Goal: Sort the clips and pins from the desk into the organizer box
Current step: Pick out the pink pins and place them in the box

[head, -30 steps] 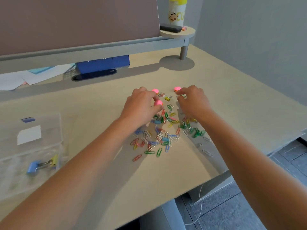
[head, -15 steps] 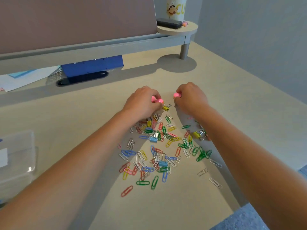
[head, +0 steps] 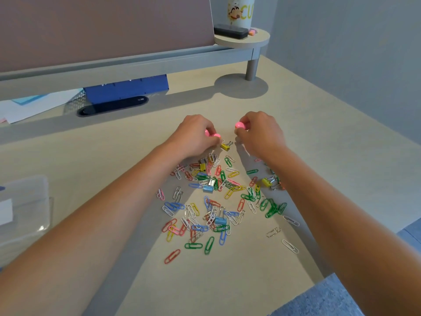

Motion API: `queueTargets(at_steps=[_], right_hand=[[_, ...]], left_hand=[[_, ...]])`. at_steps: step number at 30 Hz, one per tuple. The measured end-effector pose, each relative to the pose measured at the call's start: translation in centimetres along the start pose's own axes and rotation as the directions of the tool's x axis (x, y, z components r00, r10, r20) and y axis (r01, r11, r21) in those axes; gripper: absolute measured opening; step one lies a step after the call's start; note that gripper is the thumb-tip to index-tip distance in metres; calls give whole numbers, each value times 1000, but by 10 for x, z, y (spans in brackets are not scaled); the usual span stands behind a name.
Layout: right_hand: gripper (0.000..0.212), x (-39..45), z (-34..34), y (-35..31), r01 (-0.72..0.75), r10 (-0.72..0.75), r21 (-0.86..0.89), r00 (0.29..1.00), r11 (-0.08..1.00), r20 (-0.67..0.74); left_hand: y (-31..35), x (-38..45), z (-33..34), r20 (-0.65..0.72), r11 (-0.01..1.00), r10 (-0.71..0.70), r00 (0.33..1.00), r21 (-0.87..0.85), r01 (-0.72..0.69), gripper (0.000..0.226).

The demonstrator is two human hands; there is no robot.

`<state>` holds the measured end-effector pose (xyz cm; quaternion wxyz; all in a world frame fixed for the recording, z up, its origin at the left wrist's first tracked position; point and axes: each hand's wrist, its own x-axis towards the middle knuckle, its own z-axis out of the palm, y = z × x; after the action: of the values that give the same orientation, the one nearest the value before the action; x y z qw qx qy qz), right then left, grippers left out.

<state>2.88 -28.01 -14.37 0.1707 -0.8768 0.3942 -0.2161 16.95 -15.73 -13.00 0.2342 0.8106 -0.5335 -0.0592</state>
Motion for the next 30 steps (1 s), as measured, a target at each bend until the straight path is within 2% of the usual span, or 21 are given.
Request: queueTargets(at_steps=[8,17,30], right_hand=[[20,-15,-2,-4,14,-13,44,999,999,-39],[21,-21,0,-11,16,-11,78,999,997,-53],[21,-37,6,-37,37,-26,161,997,986,-69]], left_hand=[[-10,-5,-2,73,998,55,996,32,-57,26],[-15,-4,-1,105,978,123,987,157,-139,25],[-27,-29,-27,7,986,119,993,113,-119,22]])
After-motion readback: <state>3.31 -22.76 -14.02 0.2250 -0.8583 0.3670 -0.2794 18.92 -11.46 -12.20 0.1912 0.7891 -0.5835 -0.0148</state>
